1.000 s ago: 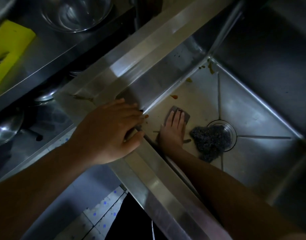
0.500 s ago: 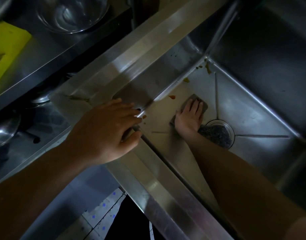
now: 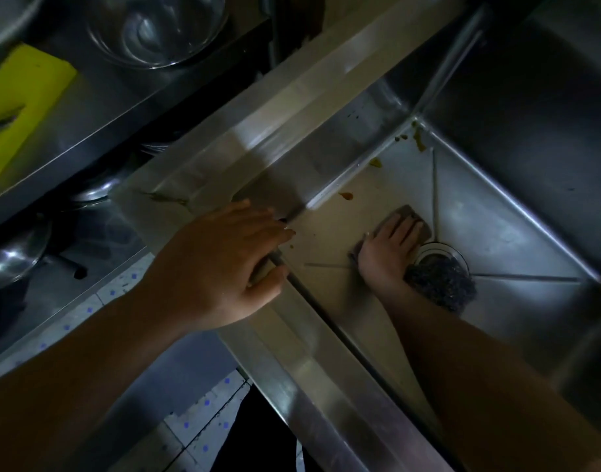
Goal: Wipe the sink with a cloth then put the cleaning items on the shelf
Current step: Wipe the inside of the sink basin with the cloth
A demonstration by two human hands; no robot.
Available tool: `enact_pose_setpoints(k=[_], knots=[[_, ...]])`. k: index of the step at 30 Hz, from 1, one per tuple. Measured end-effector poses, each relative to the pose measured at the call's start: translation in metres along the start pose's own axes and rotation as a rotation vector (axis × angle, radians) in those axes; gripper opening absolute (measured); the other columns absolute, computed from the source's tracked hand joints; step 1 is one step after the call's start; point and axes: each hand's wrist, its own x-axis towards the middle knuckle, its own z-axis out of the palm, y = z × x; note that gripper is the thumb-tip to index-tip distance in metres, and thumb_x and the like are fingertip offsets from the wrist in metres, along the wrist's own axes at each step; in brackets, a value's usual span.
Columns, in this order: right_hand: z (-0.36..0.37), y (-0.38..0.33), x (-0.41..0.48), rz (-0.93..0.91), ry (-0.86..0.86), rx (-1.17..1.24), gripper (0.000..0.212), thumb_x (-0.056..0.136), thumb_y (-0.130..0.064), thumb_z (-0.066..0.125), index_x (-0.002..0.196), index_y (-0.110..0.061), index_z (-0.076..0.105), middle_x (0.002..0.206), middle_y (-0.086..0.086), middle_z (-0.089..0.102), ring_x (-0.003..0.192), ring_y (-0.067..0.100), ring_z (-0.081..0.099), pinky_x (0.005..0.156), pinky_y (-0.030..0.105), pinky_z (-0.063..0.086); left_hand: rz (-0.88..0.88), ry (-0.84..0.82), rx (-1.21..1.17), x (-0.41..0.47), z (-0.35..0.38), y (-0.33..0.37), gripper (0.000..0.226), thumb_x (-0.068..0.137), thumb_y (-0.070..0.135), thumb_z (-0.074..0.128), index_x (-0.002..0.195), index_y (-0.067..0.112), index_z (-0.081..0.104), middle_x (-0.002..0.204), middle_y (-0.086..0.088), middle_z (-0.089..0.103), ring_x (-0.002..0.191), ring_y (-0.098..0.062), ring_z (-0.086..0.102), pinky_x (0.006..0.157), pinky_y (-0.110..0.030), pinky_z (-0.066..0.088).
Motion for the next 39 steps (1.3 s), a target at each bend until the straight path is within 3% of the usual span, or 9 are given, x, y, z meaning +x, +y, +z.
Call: enact_pose_setpoints(k=[4,17,24,26,30,33,39], knots=[[0.02,0.008,-0.021,-0.184,-0.062,-0.075,0.065,0.099,-0.038,0.028,0.149,-0.008,0.0,0.157,0.015,-0.006,0.144,0.033,-0.012,0.115,0.05,0.001,-0.007,-0.02,-0.001,0.0,-0.001,0.0,0.048,0.084,0.043,0.037,0.115,0.015,0.062,0.116,-0.001,0.065,0.116,-0.017,0.056,0.107,-0.023,0.02],[-0.023,-0.012,0.062,-0.309,-0.061,-0.09,0.064,0.099,-0.039,0.029,0.15,-0.013,0.001,0.158,0.011,-0.008,0.145,0.028,-0.012,0.116,0.046,0.002,0.002,0.017,-0.017,0.001,0.003,-0.001,0.046,0.085,0.042,0.039,0.113,0.015,0.063,0.115,-0.001,0.066,0.115,-0.017,0.056,0.106,-0.027,0.027],[0.012,-0.002,-0.002,-0.411,-0.102,-0.132,0.064,0.099,-0.037,0.024,0.148,-0.009,-0.006,0.156,0.015,-0.012,0.143,0.032,-0.015,0.115,0.05,-0.001,-0.006,0.019,-0.004,0.001,0.002,0.0,0.046,0.084,0.04,0.039,0.111,0.013,0.065,0.116,-0.004,0.066,0.115,-0.018,0.057,0.106,-0.026,0.025],[0.023,0.005,-0.029,-0.522,-0.136,-0.181,0.066,0.097,-0.035,0.027,0.148,-0.01,-0.006,0.157,0.016,-0.009,0.144,0.032,-0.012,0.114,0.052,0.001,-0.006,0.017,-0.004,0.001,0.002,0.0,0.046,0.084,0.04,0.039,0.111,0.013,0.065,0.116,-0.004,0.066,0.115,-0.017,0.056,0.106,-0.025,0.024],[0.032,0.006,-0.058,-0.75,-0.14,-0.205,0.065,0.094,-0.034,0.039,0.149,-0.012,0.012,0.157,0.013,0.012,0.145,0.031,0.006,0.114,0.052,0.014,-0.013,0.01,0.014,0.0,0.002,-0.001,0.046,0.084,0.041,0.04,0.113,0.014,0.064,0.115,-0.004,0.066,0.114,-0.019,0.057,0.106,-0.022,0.018],[0.032,-0.002,-0.055,-0.888,-0.146,-0.198,0.062,0.095,-0.031,0.04,0.149,-0.012,0.017,0.157,0.012,0.016,0.145,0.031,0.008,0.115,0.051,0.016,-0.015,0.005,0.009,0.001,0.003,-0.001,0.047,0.084,0.041,0.039,0.114,0.015,0.063,0.116,-0.003,0.065,0.116,-0.019,0.056,0.107,-0.025,0.022],[0.027,-0.015,-0.028,-0.916,-0.078,-0.18,0.056,0.097,-0.033,0.03,0.149,-0.019,0.015,0.158,0.006,0.012,0.146,0.023,0.006,0.116,0.042,0.01,-0.001,0.044,0.023,0.001,0.003,0.001,0.046,0.084,0.041,0.038,0.11,0.014,0.065,0.113,-0.004,0.067,0.114,-0.019,0.058,0.105,-0.027,0.026]])
